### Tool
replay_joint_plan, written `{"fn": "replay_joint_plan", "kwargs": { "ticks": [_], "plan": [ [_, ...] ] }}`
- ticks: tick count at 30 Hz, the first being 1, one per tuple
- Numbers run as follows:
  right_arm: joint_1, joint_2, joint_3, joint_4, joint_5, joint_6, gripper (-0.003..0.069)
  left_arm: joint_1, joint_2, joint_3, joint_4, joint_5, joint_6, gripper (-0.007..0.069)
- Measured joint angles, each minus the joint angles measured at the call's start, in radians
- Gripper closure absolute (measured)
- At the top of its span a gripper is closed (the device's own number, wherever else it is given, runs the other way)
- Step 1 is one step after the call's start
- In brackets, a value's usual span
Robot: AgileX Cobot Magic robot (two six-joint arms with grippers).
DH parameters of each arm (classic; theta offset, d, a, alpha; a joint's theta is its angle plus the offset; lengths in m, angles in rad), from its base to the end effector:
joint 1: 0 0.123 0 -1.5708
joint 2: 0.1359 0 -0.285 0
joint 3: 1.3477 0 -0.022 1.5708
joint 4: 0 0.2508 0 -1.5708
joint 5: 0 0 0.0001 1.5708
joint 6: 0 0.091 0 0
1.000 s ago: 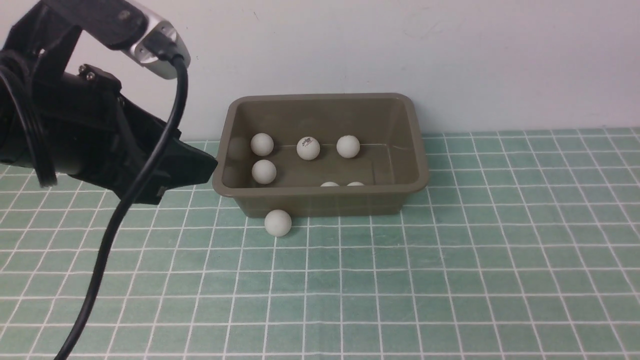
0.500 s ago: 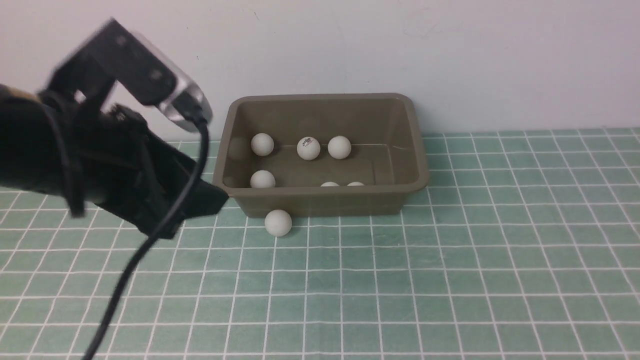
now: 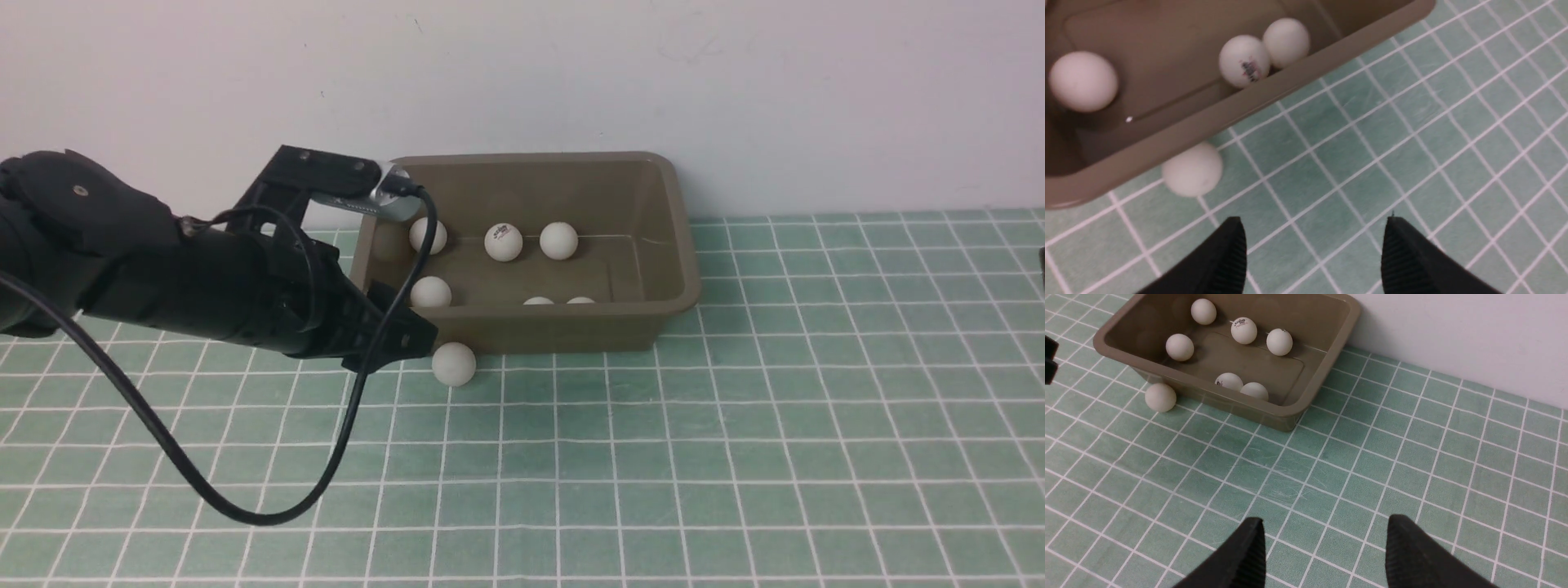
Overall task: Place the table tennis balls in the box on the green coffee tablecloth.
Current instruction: 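Reach for and grasp a ping pong ball on the table beside the basket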
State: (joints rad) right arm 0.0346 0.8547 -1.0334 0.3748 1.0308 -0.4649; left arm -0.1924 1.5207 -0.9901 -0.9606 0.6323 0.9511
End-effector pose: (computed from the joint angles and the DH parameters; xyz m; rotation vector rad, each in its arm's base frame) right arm 0.1431 0.0336 0.3906 -0.4991 2.2151 0.2462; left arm 0.2992 -0.1033 0.2599 0.5682 2.3037 -0.6534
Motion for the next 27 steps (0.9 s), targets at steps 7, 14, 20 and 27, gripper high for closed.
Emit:
{"fn": "replay_joint_plan", "kwargs": {
  "ticks": [7, 14, 20, 27],
  "plan": [
    [0.000, 0.000, 0.000, 0.000, 0.000, -0.009, 0.0288, 0.000, -0.119, 0.000, -0.020, 0.050, 0.032, 0.0219],
    [0.000, 0.000, 0.000, 0.000, -0.001, -0.023, 0.0288, 0.000, -0.297, 0.000, -0.017, 0.083, 0.025, 0.0219],
    [0.000, 0.000, 0.000, 0.000, -0.002, -0.026, 0.0288, 0.000, -0.440, 0.007, 0.046, 0.155, -0.061, 0.0219],
    [0.000, 0.000, 0.000, 0.000, -0.002, -0.026, 0.0288, 0.000, -0.591, 0.171, 0.109, 0.228, -0.190, 0.0219]
  ]
}}
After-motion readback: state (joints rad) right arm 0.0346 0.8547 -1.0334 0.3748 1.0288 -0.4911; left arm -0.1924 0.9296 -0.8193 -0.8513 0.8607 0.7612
